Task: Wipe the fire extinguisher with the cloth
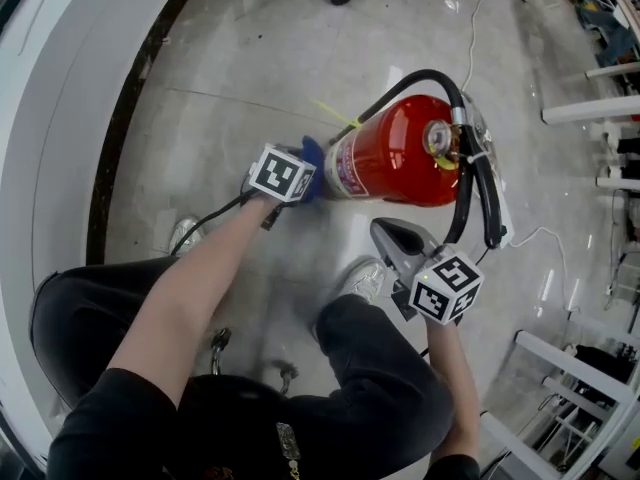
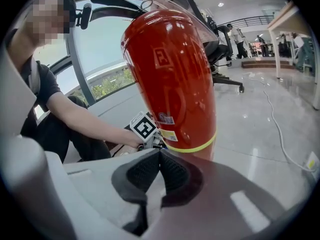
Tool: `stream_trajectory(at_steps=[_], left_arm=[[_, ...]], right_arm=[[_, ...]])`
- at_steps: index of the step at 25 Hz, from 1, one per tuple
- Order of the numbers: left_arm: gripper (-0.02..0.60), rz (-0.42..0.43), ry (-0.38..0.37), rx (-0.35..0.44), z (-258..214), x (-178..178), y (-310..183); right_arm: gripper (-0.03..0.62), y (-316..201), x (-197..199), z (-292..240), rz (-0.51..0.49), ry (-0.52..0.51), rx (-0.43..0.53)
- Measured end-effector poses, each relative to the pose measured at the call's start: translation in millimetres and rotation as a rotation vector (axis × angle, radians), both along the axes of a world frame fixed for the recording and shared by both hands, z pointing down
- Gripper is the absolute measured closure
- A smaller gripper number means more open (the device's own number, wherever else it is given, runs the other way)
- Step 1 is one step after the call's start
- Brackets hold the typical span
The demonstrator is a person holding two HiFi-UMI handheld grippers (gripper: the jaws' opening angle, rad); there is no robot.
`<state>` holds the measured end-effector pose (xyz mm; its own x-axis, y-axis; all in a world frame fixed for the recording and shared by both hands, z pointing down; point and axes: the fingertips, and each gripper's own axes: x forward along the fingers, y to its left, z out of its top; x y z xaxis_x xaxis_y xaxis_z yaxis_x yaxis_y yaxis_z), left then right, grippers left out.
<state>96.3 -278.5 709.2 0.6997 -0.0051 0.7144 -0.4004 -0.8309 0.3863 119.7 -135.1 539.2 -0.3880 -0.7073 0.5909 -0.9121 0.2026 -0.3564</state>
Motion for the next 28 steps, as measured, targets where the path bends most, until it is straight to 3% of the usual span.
stream_trajectory(at_steps=[4,7,13,16,21,25,28], left_arm=[[0.528,0.108,-0.022,0.080,3,16,-25],[0.528,0.162,-0.040,0.202,-2,33,-52],[0.528,0.225,-0.031,0.188,7,59,-54],[0.528,0.185,-0.037,0.210,10,57,-65],[0.528,0.106,0.005,0.053,19,44,-42],[0.528,0.021,0.006,0.021,16,26,-36],[0.528,-0.094,0.017,-0.018,17,10,-27]], right_arm=[[0.592,1,6,5,0.025,-0.006,-0.010],[0.592,4,13,8,0.049,-0.015,-0.018],[0.592,6,26,13,0.084,-0.032,-0.037],[0.592,4,30,19,0.097,-0.040,-0.031],[0.592,-2,27,19,0.073,-0.050,-0.028],[0.592,-8,28,12,0.073,-0.052,-0.003],[0.592,-7,29,5,0.074,-0.048,0.013]])
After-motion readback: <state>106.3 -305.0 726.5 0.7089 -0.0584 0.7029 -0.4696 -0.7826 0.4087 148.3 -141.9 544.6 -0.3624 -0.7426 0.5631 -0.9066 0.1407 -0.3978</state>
